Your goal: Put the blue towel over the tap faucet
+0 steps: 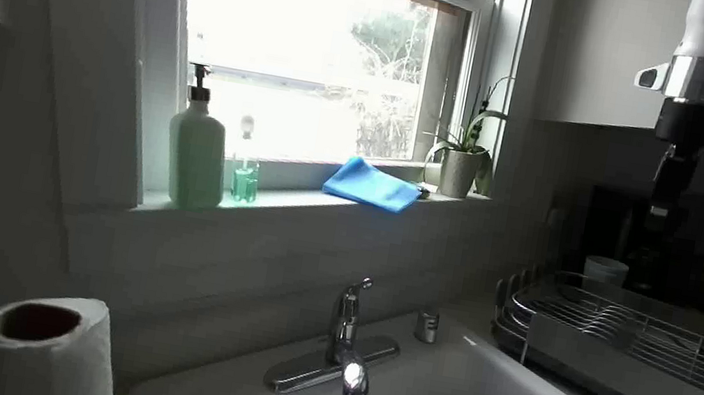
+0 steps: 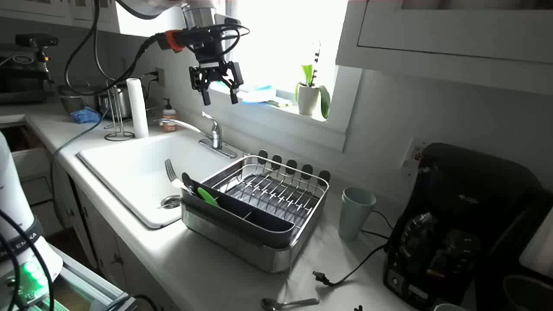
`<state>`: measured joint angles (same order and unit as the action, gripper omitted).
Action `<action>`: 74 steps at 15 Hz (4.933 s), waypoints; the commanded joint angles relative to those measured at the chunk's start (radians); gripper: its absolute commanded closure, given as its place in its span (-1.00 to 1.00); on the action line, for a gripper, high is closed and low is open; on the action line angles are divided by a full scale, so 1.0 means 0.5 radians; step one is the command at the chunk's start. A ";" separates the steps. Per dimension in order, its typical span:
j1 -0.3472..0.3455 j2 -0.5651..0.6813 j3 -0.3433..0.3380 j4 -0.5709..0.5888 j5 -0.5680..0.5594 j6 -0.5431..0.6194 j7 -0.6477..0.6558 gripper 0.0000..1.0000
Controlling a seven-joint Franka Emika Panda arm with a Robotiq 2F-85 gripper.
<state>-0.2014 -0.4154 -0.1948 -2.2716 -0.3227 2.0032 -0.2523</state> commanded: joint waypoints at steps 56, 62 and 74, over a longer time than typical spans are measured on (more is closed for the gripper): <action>-0.371 1.956 0.219 1.966 2.637 -0.147 -0.436 0.65; -0.372 1.946 0.202 1.972 2.567 -0.188 -0.395 -0.13; -0.394 2.040 0.225 2.031 2.605 -0.216 -0.433 -0.91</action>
<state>-0.3773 0.5719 -0.1005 -1.3097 0.9688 1.9158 -0.4777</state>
